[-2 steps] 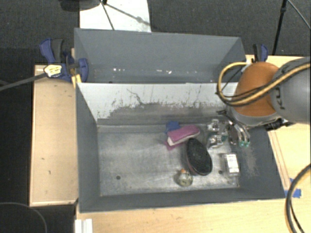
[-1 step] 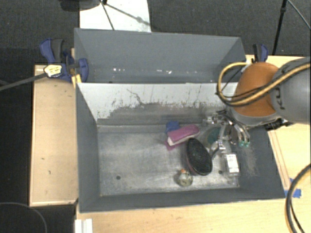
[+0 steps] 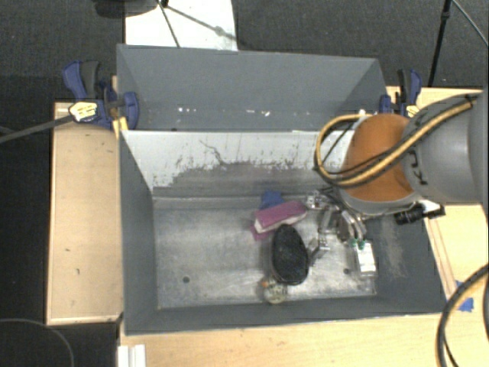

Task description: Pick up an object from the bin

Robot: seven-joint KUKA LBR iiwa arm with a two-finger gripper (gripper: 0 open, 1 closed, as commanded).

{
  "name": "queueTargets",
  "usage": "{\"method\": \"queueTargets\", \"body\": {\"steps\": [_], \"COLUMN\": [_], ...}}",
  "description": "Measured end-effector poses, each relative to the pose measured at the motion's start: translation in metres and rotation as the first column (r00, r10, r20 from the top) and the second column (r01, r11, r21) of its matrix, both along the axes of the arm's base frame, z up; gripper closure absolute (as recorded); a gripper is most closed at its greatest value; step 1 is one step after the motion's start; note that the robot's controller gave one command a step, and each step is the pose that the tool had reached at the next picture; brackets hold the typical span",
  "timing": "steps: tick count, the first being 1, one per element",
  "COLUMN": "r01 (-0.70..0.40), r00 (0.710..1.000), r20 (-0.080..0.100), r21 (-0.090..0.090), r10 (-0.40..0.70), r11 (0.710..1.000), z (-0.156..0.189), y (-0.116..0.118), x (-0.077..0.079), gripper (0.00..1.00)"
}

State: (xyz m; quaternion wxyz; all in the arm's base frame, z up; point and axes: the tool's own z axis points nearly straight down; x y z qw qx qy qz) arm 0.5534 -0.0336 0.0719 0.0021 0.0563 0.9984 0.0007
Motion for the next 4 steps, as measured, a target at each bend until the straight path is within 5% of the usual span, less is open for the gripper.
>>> {"method": "queueTargets", "body": {"steps": [2, 3, 4], "r01": [-0.233, -0.228, -0.388], "r00": [0.972, 0.974, 0.922], "r20": [-0.007, -0.006, 0.005], "r21": [0.003, -0.001, -0.006], "r10": [0.233, 0.228, 0.388], "r11": [0.972, 0.974, 0.922], "z": [0.009, 0.009, 0.187], "y": [0.168, 0.163, 0.075], "x": [-0.059, -0.058, -0.034], "gripper": [0.00, 1.00, 1.00]}}
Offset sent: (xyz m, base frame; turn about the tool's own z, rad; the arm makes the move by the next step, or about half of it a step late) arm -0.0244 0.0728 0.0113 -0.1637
